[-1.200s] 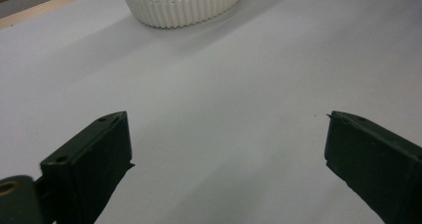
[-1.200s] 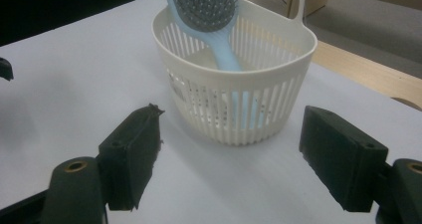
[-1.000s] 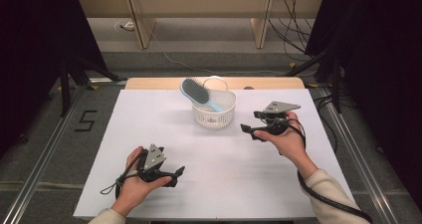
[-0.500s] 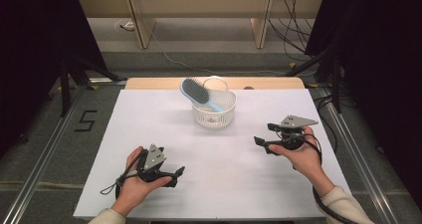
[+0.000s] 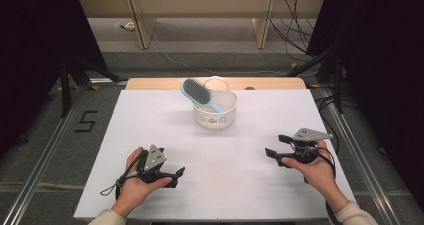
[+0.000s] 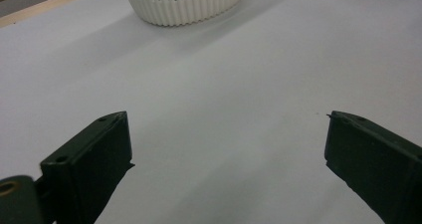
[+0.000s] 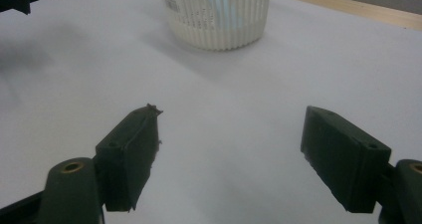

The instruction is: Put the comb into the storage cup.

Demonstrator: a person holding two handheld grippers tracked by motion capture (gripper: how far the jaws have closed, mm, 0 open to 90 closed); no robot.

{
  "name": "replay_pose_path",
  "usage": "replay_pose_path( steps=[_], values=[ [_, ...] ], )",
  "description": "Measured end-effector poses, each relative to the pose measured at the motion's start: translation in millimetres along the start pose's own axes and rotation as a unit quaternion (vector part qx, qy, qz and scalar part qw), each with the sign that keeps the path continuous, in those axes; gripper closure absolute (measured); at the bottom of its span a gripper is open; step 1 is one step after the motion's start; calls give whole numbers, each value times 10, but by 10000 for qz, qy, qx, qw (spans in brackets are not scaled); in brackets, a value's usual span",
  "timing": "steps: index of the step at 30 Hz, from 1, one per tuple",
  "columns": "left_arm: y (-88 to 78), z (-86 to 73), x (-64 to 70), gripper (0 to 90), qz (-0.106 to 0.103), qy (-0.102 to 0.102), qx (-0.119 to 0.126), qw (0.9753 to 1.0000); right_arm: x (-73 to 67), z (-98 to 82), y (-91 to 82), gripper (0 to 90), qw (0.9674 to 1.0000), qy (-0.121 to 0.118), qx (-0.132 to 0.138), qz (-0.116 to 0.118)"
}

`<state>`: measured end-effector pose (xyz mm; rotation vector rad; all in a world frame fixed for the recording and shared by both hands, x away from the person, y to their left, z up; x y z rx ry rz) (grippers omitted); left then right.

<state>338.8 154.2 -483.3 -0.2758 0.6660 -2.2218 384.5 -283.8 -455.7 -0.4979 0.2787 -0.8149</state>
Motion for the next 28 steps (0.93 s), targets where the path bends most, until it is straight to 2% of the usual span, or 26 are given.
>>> replay_pose_path(
  steps=[16,28],
  values=[
    [-4,1,-3,40,4,14,8,10000,-105,-229,-225,236,9998,-73,191,54],
    [-1,5,-3,40,-7,28,2,10000,-117,-240,-232,229,9996,-207,191,-37]
  ],
)
Point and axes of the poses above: each handheld gripper's, and its own axes: y roughly forward along the jaws, z roughly out of its top, x roughly to its right, the point moved 1 cm from there along y, roughly forward along the jaws, and after that the axes turned 3 degrees about -z, right-handed, at the moved point
